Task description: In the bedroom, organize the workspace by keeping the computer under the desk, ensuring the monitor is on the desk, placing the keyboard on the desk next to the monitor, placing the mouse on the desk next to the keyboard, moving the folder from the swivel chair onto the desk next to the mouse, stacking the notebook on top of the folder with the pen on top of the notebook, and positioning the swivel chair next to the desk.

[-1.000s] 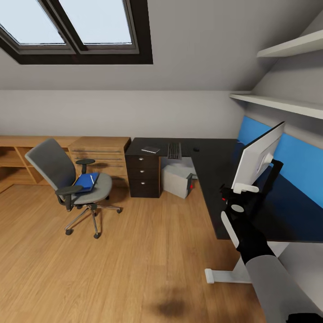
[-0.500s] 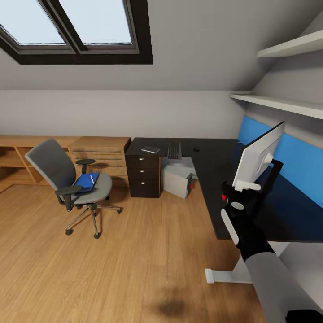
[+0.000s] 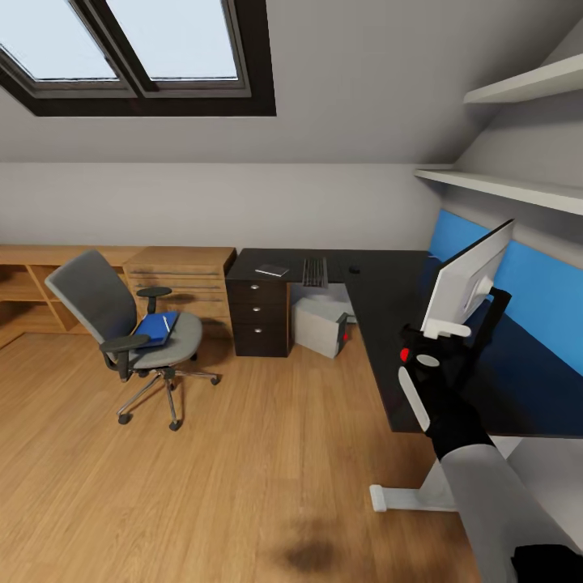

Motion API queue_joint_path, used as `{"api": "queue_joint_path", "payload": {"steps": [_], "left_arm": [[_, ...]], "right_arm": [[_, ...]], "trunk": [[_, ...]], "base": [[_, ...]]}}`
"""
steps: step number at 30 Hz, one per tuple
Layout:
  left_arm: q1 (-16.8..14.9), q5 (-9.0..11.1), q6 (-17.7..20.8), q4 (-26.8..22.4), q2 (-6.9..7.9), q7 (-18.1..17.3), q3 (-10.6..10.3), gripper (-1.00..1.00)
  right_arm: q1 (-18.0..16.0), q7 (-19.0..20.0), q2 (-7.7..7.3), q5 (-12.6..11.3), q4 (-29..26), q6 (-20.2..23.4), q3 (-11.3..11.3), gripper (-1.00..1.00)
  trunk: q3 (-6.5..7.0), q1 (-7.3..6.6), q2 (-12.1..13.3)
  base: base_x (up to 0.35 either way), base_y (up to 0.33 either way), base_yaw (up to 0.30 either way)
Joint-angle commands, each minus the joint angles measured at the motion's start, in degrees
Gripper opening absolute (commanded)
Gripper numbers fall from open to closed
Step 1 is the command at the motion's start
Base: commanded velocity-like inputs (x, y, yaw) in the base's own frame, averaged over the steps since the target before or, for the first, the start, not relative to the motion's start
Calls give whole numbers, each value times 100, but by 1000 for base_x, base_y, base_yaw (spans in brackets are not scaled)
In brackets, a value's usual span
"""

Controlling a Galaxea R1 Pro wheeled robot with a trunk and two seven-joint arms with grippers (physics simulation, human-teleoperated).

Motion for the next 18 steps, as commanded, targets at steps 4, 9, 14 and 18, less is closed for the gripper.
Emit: {"api": "queue_joint_path", "payload": {"steps": [4,9,14,18], "left_arm": [[-4,30,-22,2,3,42,-49,100],[-3,26,-22,2,-3,42,-49,100],[-6,23,-22,2,1,42,-53,100],[-5,20,-22,2,3,42,-56,100]], "right_arm": [[-32,-51,10,-62,6,63,30,100],[-123,-48,20,-64,175,81,26,100],[-215,-41,19,-65,401,67,26,100],[-267,-31,17,-65,510,61,26,100]], "trunk": [[-7,0,-4],[-7,0,-4],[-7,0,-4],[-7,0,-4]], "base": [[0,0,0],[0,0,0],[0,0,0],[0,0,0]]}}
